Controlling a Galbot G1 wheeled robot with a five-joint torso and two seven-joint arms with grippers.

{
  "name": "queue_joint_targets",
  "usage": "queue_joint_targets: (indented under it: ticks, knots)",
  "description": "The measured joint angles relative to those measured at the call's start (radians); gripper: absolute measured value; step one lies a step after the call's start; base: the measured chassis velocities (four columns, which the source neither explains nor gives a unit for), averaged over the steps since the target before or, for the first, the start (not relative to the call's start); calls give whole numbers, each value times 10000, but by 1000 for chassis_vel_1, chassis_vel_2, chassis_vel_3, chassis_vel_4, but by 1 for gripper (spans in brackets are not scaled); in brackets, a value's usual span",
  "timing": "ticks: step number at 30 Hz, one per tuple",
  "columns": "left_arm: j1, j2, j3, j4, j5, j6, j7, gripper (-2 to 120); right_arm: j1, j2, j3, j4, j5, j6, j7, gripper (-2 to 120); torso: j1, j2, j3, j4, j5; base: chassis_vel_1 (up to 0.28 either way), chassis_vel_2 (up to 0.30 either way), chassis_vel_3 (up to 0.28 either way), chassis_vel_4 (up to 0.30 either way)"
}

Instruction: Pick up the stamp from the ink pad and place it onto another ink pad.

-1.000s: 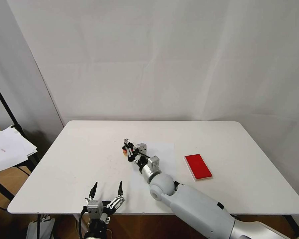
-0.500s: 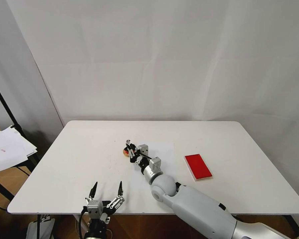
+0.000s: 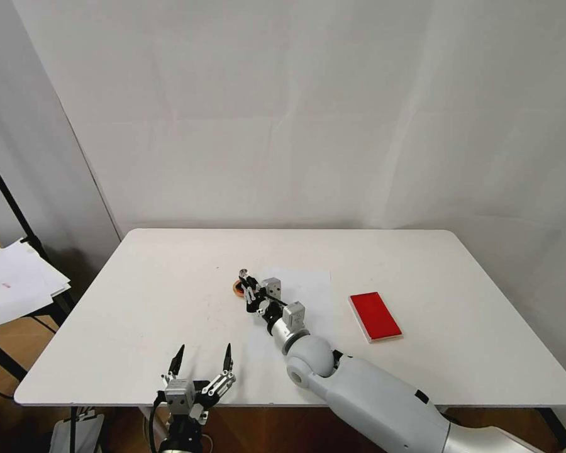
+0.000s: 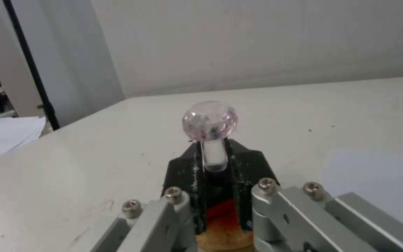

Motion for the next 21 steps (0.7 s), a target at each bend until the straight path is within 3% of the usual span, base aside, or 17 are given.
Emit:
queue_joint_targets:
  ticks: [6, 12, 21]
  knots:
    - [0, 0, 0, 0, 0, 0, 0, 102, -34, 33, 2, 17, -29, -3, 42, 39, 0, 0, 0, -1, 0, 0, 0, 0, 0]
    - [0, 0, 0, 0, 0, 0, 0, 102, -28, 55, -20, 14, -32, -9, 73, 54, 0, 0, 0, -1, 0, 0, 0, 0, 0]
    - [0, 0, 0, 0, 0, 0, 0, 102, 4, -114, 25, 421, -5, -254, 316, 92, 1, -1, 2, 3, 3, 0, 0, 0, 0]
